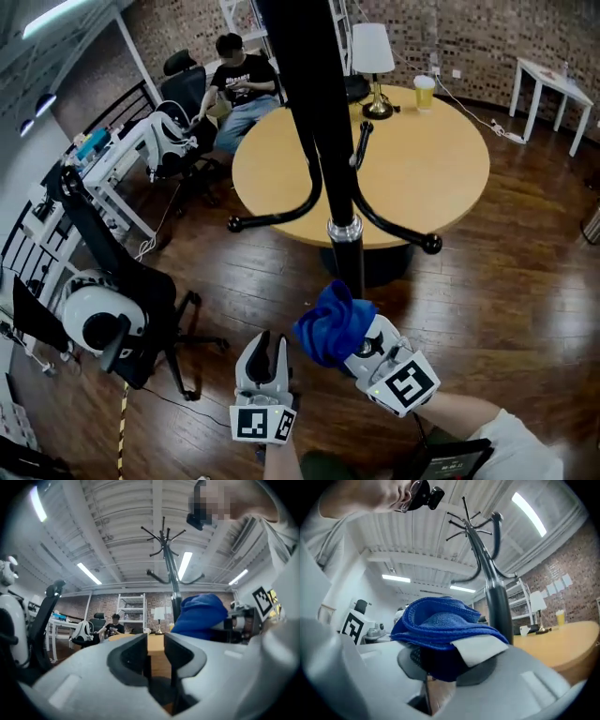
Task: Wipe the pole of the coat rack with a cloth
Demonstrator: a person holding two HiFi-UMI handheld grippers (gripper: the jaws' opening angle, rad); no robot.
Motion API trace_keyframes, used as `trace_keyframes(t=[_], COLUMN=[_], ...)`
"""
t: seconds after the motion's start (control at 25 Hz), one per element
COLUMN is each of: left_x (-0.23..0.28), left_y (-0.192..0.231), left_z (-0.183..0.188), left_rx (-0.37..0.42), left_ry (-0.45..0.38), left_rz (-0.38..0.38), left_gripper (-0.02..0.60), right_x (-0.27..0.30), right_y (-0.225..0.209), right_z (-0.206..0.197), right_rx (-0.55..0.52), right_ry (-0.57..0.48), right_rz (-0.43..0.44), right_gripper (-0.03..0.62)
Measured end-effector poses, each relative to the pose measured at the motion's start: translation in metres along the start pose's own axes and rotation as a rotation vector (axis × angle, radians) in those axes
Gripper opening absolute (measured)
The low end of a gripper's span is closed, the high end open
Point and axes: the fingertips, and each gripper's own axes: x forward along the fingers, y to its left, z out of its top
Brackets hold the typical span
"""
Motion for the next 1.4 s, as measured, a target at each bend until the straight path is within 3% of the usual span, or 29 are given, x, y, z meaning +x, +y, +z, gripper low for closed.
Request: trace_keyframes(t=[0.12, 0.36, 0.48, 0.76, 0.88, 1.08, 1.4], left_x=[-0.020, -0.035, -0.039, -0.102, -0.129, -0.172, -0.262], left_y=[-0.023, -0.076, -0.074, -0.071, -0.076, -0.114, -0.179], left_z=[0.125, 0.336, 0.408, 0.429, 0.448, 0.476, 0.491], left_rx=[-0.037, -0.014, 0.003, -0.001, 0.012, 0.011, -0.006], left_ry=[-0.032, -0.015, -0.034, -0.036, -0.027, -0.026, -0.033], left_rz=[0.021, -0.084, -0.075, -0.160, -0.149, -0.192, -0.205], left_gripper=[0.106, 0.106, 0.106, 0.106, 0.106, 0.106, 0.106], right_x=[0.000, -0.029, -0.030, -0.070, -0.095, -0.134, -0.217], right_y=[0.013, 0.036, 0.045, 0.112, 0.137, 0.174, 0.228], right_z=[0.108, 0.274, 0.350, 0.384, 0.409, 0.459, 0.484], right_rx=[-0.012, -0.003, 0.047, 0.010, 0.010, -0.031, -0.034], right_ry=[0.006, 0.090, 0.079, 0.061, 0.064, 0.041, 0.054], right_rz=[-0.033, -0.070, -0.075, -0.172, -0.198, -0.197, -0.218], right_gripper=[0.092, 0.094, 0.095, 0.097, 0.097, 0.095, 0.095])
